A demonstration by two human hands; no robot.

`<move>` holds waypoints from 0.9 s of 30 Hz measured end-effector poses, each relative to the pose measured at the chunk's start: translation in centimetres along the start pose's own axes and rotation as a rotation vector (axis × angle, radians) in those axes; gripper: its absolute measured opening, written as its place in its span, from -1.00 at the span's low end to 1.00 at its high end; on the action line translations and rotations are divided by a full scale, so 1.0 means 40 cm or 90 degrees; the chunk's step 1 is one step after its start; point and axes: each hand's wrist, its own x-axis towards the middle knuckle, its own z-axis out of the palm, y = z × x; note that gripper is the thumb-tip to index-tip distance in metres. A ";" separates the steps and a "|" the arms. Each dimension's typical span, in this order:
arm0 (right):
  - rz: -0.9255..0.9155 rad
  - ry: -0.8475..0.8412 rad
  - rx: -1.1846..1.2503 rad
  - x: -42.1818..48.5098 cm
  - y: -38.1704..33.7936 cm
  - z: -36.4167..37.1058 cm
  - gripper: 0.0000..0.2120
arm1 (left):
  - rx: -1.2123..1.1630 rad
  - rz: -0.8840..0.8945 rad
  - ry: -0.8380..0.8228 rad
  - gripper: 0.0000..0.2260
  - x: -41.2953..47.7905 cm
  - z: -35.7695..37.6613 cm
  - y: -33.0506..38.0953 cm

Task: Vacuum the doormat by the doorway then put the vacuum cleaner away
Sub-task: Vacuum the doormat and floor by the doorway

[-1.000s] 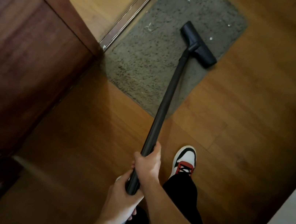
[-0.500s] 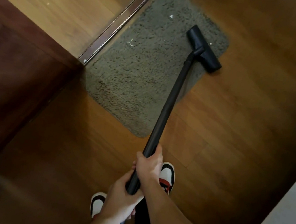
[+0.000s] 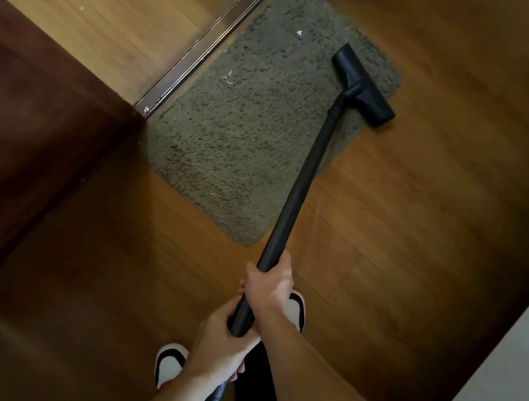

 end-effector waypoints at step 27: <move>0.045 -0.044 -0.051 -0.311 0.203 0.265 -0.42 | 0.027 -0.071 -0.002 -0.86 -0.227 -0.284 -0.254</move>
